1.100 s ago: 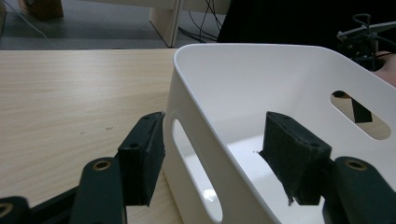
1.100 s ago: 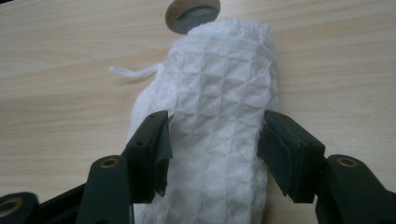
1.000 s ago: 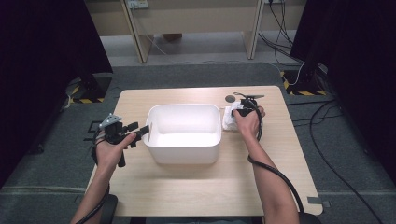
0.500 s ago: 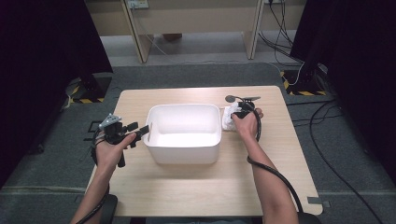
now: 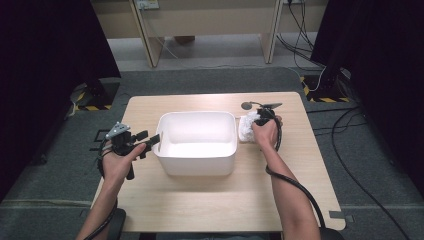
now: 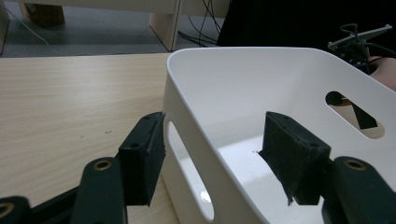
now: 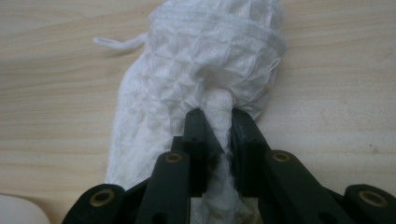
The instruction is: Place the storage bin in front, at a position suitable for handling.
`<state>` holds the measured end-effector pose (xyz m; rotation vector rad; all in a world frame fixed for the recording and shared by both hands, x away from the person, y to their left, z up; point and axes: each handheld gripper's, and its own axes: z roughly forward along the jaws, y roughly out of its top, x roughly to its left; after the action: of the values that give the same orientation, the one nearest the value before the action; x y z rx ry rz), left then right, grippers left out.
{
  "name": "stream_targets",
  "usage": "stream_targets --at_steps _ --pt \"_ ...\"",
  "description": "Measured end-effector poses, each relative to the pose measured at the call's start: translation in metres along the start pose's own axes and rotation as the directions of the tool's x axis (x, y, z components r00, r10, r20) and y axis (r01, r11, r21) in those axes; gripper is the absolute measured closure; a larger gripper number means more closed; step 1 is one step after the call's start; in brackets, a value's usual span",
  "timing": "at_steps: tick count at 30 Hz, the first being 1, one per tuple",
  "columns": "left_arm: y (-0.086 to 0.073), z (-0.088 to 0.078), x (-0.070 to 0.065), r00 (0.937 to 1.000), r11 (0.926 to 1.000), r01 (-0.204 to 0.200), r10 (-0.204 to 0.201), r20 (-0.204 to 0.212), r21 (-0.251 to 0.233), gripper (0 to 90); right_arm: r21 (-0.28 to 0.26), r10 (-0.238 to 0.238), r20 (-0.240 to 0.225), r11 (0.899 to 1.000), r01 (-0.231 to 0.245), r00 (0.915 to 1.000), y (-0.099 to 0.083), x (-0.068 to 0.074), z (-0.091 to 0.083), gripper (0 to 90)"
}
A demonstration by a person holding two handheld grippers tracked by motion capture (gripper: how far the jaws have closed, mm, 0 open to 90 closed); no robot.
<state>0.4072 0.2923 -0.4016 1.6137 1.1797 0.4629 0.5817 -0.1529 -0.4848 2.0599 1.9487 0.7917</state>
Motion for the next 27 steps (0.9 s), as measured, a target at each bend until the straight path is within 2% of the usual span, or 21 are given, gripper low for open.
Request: stream_targets --at_steps 5,11,13,15,17,18,19,21,22,23,25,27 --pt "0.001 -0.004 -0.01 0.9996 0.9995 -0.026 0.026 0.007 -0.02 39.2 -0.002 0.005 -0.034 1.0 -0.005 0.9994 -0.006 -0.004 -0.012 80.1" --pt "-0.003 -0.008 -0.03 0.9976 0.9965 -0.067 0.068 0.014 -0.051 39.6 -0.036 -0.031 -0.067 0.999 0.028 0.9973 -0.016 -0.006 -0.046 80.3" --pt "-0.005 -0.01 -0.041 0.9961 0.9935 -0.082 0.085 0.027 -0.079 40.2 -0.056 -0.046 -0.075 0.998 0.042 0.9961 -0.022 -0.006 -0.059 80.3" --pt "-0.006 -0.012 -0.051 0.9941 0.9916 -0.098 0.101 0.039 -0.084 40.6 -0.069 -0.049 -0.079 0.997 0.043 0.9957 -0.027 -0.008 -0.071 80.3" --pt "-0.009 -0.014 -0.067 0.9872 0.9881 -0.129 0.136 0.083 -0.084 40.8 -0.076 -0.049 -0.09 0.996 0.042 0.9947 -0.035 -0.01 -0.085 80.3" --pt "-0.009 -0.014 -0.067 0.9872 0.9881 -0.129 0.136 0.083 -0.084 40.9 -0.078 -0.053 -0.094 0.996 0.046 0.9941 -0.04 -0.01 -0.09 80.3" --pt "-0.012 -0.015 -0.083 0.9785 0.9833 -0.161 0.17 0.117 -0.084 41.3 -0.081 -0.058 -0.1 0.995 0.05 0.9933 -0.044 -0.01 -0.095 80.3" --pt "-0.017 -0.015 -0.098 0.9688 0.9794 -0.186 0.196 0.152 -0.08 41.6 -0.091 -0.077 -0.107 0.994 0.067 0.9913 -0.052 -0.01 -0.105 80.3" --pt "-0.02 -0.015 -0.108 0.96 0.9763 -0.206 0.215 0.18 -0.067 41.6 -0.096 -0.085 -0.112 0.993 0.074 0.99 -0.057 -0.01 -0.109 80.3" --pt "-0.023 -0.014 -0.114 0.955 0.9751 -0.214 0.221 0.197 -0.058 41.2 -0.095 -0.084 -0.12 0.993 0.073 0.9892 -0.063 -0.008 -0.115 80.3" --pt "-0.031 -0.012 -0.13 0.9388 0.9691 -0.244 0.245 0.242 -0.034 40.5 -0.094 -0.09 -0.129 0.992 0.079 0.9876 -0.073 -0.005 -0.123 80.3" --pt "-0.039 -0.009 -0.142 0.9292 0.9666 -0.256 0.249 0.273 -0.01 39.7 -0.099 -0.098 -0.138 0.991 0.085 0.9856 -0.081 -0.002 -0.129 80.3"
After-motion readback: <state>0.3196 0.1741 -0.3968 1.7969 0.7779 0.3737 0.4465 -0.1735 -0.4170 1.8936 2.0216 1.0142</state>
